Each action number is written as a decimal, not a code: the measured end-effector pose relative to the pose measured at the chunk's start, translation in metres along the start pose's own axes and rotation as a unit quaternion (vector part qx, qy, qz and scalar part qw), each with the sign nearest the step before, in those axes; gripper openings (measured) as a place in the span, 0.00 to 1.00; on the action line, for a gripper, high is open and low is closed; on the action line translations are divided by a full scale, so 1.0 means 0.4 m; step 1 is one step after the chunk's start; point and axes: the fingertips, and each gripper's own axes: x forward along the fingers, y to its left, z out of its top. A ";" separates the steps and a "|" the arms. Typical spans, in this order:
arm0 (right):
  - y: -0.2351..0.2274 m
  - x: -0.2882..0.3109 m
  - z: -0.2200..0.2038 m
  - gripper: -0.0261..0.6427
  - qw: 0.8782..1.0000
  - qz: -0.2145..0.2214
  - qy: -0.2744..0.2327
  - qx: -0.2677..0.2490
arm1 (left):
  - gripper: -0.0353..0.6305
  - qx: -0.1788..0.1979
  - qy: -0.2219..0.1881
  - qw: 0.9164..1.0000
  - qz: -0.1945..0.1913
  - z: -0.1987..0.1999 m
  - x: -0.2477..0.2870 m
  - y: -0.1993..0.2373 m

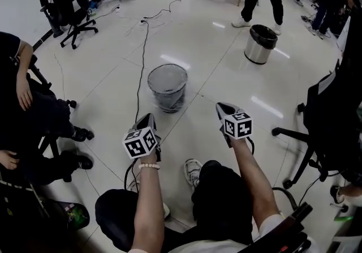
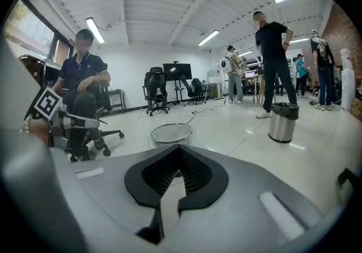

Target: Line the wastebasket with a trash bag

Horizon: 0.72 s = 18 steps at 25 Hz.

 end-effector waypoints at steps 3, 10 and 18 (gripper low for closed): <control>0.012 -0.036 -0.021 0.04 1.000 0.002 0.005 -0.007 | 0.07 0.005 -0.003 1.000 -0.002 -0.015 -0.034 -0.028; 0.034 -0.121 -0.074 0.04 1.000 -0.010 0.005 -0.008 | 0.07 0.019 0.007 1.000 -0.001 -0.071 -0.126 -0.051; 0.041 -0.152 -0.085 0.04 1.000 -0.001 0.004 -0.006 | 0.07 0.021 0.007 1.000 0.001 -0.083 -0.161 -0.063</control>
